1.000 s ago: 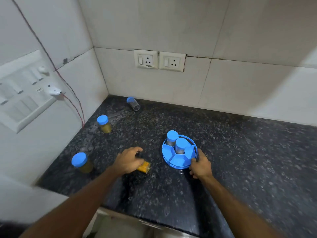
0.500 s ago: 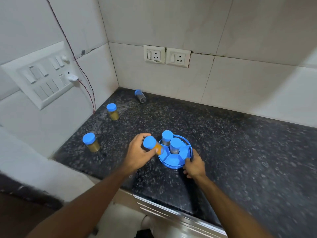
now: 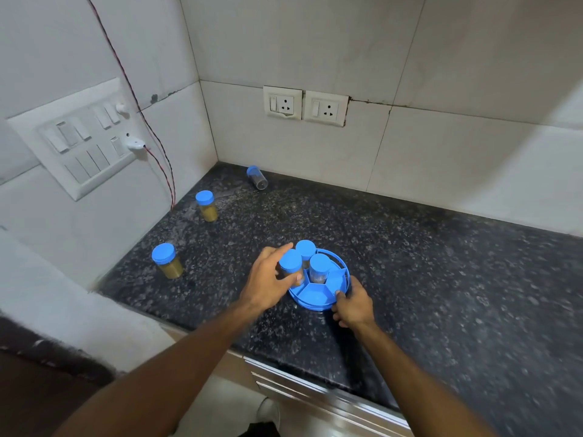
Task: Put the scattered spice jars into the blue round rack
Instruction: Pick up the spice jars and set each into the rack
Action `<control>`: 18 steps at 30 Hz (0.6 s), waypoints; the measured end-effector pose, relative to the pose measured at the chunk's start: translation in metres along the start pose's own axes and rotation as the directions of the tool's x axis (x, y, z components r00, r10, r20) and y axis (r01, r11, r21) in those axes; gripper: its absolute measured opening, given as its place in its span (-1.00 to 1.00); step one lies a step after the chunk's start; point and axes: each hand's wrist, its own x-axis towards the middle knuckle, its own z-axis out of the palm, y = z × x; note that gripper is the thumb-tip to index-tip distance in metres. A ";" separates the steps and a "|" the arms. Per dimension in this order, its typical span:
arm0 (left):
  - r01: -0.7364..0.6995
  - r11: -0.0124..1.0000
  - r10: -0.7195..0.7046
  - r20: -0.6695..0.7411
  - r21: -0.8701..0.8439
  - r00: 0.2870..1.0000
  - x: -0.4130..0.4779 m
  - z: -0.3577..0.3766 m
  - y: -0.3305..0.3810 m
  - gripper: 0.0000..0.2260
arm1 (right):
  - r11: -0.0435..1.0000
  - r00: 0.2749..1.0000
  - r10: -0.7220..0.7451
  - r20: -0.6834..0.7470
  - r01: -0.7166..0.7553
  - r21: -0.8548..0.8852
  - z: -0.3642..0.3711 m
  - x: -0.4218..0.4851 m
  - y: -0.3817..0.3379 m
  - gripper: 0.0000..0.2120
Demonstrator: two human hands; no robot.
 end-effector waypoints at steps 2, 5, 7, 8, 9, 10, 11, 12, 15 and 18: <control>-0.001 1.000 0.001 0.015 0.001 1.000 0.000 0.000 0.001 -0.34 | 1.000 1.000 0.000 -0.001 0.000 0.005 0.000 -0.003 -0.001 -0.67; -0.018 0.999 0.014 0.102 0.041 0.995 -0.003 0.004 -0.004 -0.34 | 1.000 1.000 0.011 0.005 -0.011 0.011 -0.001 -0.007 -0.001 -0.63; -0.034 0.995 0.017 0.163 0.098 0.987 -0.007 0.005 -0.009 -0.33 | 1.000 1.000 0.017 0.006 -0.017 0.014 -0.002 -0.008 0.000 -0.63; -0.035 0.992 0.014 0.176 0.119 0.984 -0.009 0.004 -0.011 -0.32 | 1.000 1.000 0.019 0.004 -0.019 0.013 -0.002 -0.008 0.000 -0.66; -0.032 0.991 0.009 0.178 0.130 0.984 -0.010 0.004 -0.014 -0.31 | 1.000 1.000 0.026 -0.007 -0.026 0.006 -0.003 -0.007 -0.001 -0.71; -0.021 0.991 -0.003 0.173 0.136 0.985 -0.012 0.003 -0.015 -0.30 | 1.000 0.999 0.031 -0.027 -0.031 -0.001 -0.004 -0.004 -0.001 -0.80; -0.006 0.989 -0.019 0.166 0.147 0.986 -0.014 0.001 -0.016 -0.30 | 0.999 0.998 0.040 -0.053 -0.040 -0.011 -0.004 0.000 0.000 -0.87; 0.006 0.985 -0.034 0.156 0.174 0.987 -0.015 -0.002 -0.017 -0.31 | 0.998 0.995 0.049 -0.085 -0.051 -0.024 -0.004 0.005 0.002 -0.88; 0.040 0.960 -0.066 0.088 0.277 0.994 -0.020 -0.018 -0.024 -0.41 | 0.996 0.989 0.066 -0.133 -0.074 -0.051 0.008 0.015 0.005 -0.85; 0.083 0.930 -0.077 -0.032 0.359 0.997 -0.030 -0.043 -0.035 -0.50 | 0.998 0.995 0.031 -0.095 -0.036 -0.048 0.028 0.003 -0.016 -0.76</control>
